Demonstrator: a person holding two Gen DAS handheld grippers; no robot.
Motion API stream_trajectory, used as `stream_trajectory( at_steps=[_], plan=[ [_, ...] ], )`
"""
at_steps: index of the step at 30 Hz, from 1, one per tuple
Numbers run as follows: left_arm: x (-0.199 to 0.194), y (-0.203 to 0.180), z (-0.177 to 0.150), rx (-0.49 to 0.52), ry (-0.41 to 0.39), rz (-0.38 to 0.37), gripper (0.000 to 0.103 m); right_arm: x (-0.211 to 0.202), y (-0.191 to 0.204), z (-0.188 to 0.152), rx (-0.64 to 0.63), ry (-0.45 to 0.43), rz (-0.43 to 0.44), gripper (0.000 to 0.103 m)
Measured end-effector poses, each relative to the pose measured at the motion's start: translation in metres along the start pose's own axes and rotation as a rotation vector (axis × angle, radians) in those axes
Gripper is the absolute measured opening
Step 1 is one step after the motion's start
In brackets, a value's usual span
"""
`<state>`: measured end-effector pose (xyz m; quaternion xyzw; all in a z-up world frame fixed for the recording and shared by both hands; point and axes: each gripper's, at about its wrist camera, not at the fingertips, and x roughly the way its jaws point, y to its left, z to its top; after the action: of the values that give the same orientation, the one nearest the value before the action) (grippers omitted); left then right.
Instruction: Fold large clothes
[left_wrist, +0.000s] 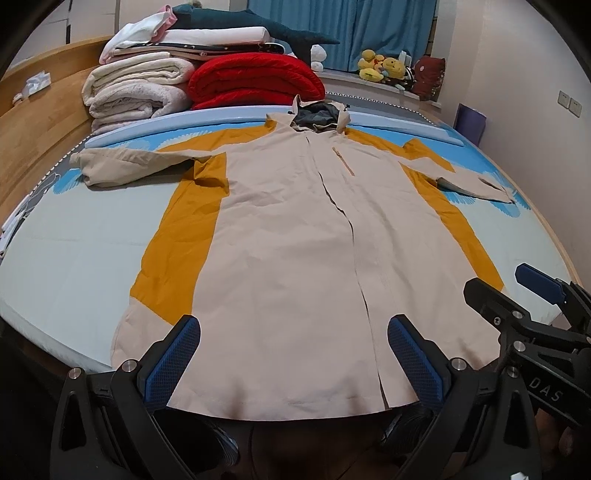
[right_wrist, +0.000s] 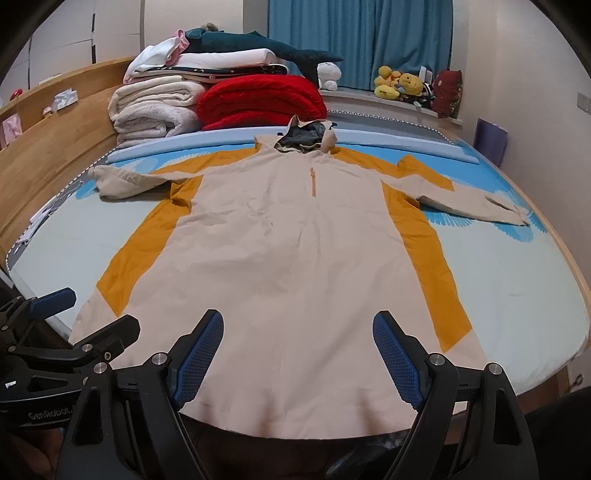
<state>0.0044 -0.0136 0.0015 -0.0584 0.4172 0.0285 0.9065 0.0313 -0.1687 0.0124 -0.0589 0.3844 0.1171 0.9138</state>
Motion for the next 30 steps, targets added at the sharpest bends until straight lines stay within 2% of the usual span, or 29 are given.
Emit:
stream_trajectory(
  at_steps=[30],
  plan=[
    [-0.0001, 0.001, -0.0008, 0.001, -0.003, -0.002, 0.1, 0.0002, 0.0001, -0.0026, -0.003, -0.002, -0.001, 0.084]
  ],
)
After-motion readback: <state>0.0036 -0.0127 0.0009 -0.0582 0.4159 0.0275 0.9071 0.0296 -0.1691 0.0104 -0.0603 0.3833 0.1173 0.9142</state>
